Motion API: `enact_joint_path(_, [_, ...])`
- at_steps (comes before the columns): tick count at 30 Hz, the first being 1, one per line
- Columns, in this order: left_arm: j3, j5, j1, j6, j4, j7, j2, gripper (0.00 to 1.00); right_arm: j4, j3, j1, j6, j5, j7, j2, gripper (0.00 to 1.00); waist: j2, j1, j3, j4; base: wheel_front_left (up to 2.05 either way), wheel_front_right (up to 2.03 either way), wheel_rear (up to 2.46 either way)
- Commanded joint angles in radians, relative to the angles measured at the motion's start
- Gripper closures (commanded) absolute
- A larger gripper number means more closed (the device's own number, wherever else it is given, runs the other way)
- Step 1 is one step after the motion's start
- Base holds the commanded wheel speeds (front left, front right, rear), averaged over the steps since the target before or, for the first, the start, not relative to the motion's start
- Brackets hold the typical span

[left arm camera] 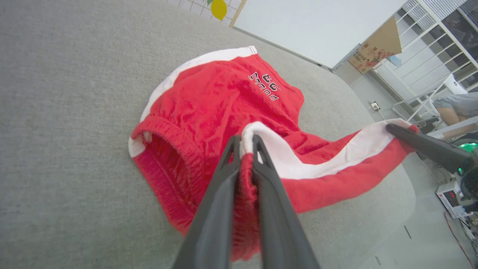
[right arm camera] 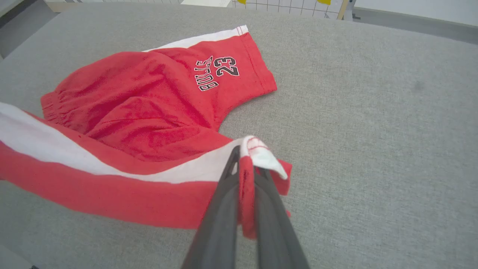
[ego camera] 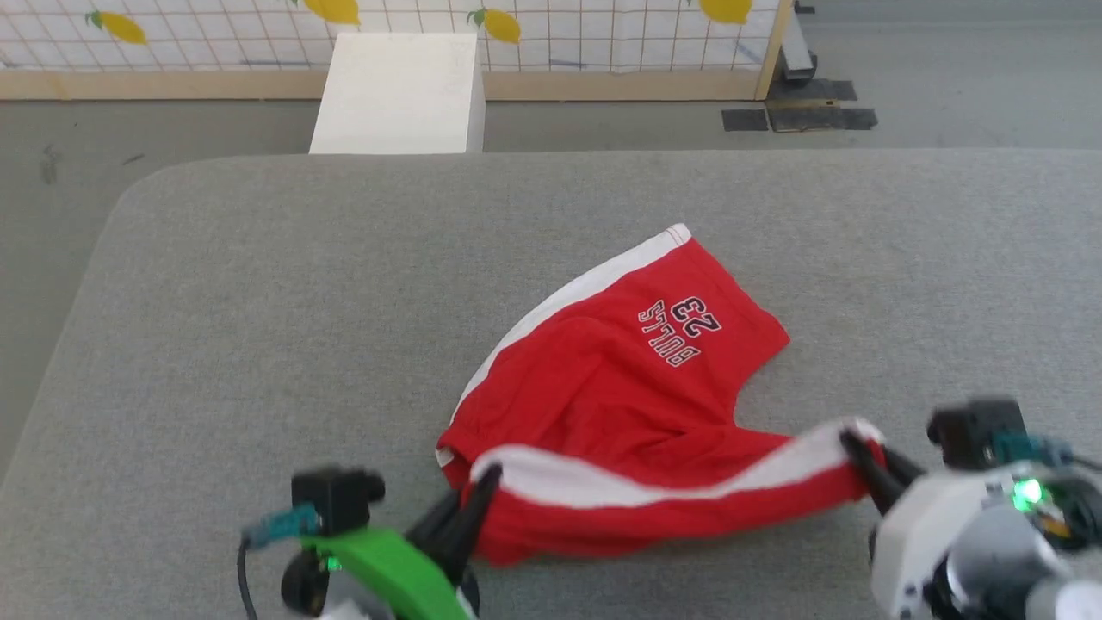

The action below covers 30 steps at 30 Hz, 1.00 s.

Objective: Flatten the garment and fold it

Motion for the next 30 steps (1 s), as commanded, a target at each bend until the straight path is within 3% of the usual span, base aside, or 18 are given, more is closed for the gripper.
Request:
enact_joint_path(1, [0.01, 0.015, -0.045, 0.0, 0.015, -0.019, -0.015, 1.0, 0.017, 0.012, -0.058, -0.002, -0.003, -0.009, -0.01, 1.0, 0.0, 0.0001, 0.018, 0.013, 0.0, 0.0, 0.0])
enact_joint_path(8, [0.027, 0.077, -0.205, 0.029, 0.136, -0.063, -0.066, 1.0, 0.172, 0.086, -0.322, -0.002, 0.012, -0.047, -0.059, 1.0, 0.0, 0.0001, 0.088, 0.056, 0.0, 0.0, 0.0])
enact_joint_path(16, [0.049, 0.107, -0.295, 0.07, 0.249, -0.118, -0.112, 1.0, 0.433, 0.162, -0.621, -0.002, 0.006, -0.141, -0.082, 1.0, 0.0, 0.0001, 0.193, 0.111, 0.0, 0.0, 0.0])
enact_joint_path(30, [0.003, 0.117, -0.359, 0.027, 0.345, -0.141, -0.157, 1.0, 0.813, 0.33, -0.957, -0.002, 0.049, -0.127, -0.133, 1.0, 0.0, 0.0001, 0.337, 0.215, 0.0, 0.0, 0.0])
